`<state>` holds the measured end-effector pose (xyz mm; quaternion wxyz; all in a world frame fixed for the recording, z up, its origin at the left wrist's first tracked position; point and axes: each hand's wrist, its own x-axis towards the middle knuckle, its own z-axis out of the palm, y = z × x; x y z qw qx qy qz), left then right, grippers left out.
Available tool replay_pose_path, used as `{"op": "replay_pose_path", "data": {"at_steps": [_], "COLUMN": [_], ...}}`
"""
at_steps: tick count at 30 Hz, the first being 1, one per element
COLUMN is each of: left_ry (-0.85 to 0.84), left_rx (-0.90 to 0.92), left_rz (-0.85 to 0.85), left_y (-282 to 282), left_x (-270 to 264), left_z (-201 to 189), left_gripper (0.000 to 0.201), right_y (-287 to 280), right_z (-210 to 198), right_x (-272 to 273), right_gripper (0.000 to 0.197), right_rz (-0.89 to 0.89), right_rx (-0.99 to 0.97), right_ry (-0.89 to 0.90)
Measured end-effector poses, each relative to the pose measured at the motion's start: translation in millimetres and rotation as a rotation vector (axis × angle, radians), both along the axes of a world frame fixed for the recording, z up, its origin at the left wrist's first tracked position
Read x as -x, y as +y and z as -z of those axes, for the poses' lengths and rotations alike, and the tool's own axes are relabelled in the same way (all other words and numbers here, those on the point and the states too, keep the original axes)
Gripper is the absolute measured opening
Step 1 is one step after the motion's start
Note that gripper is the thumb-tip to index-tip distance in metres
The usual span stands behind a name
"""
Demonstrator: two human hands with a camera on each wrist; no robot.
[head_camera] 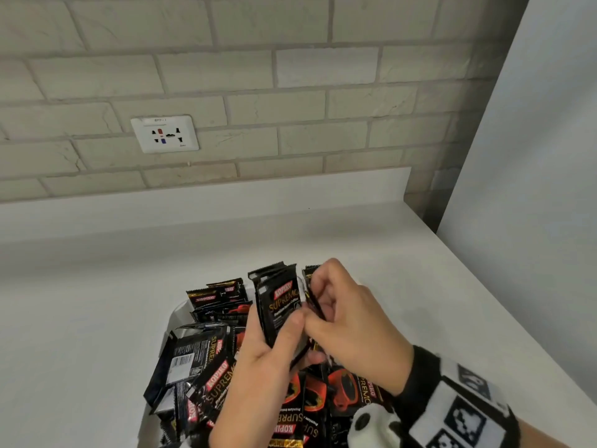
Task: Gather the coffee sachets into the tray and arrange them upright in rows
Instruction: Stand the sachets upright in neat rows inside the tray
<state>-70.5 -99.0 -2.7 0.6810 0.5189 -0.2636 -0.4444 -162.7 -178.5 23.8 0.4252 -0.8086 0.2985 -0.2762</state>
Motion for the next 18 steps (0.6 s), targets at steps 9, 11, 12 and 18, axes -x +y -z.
{"op": "replay_pose_path", "data": {"at_steps": [9,11,12,18], "left_ry": [-0.074,-0.042,-0.027,-0.016], "left_rx": [0.05,0.029,0.019,-0.017], "left_rz": [0.032,0.021,0.014,0.021], "left_y": [7.1,7.5,7.9,10.2], "left_x": [-18.5,-19.1,-19.9,-20.7], "left_z": [15.2,12.7,11.3,2.2], "left_gripper": [0.055,0.045,0.045,0.048], "right_y": [0.8,-3.6,-7.2,-36.6], "right_z": [-4.1,-5.2,-6.4,-26.6], "right_x": [1.9,6.5,8.6,14.1], "right_gripper": [0.026,0.019,0.016,0.032], "right_rz": [-0.212,-0.225,-0.203,-0.108], "right_rx": [-0.648,-0.695,-0.643,0.14], "right_ry": [-0.16,-0.199,-0.203,0.036]}}
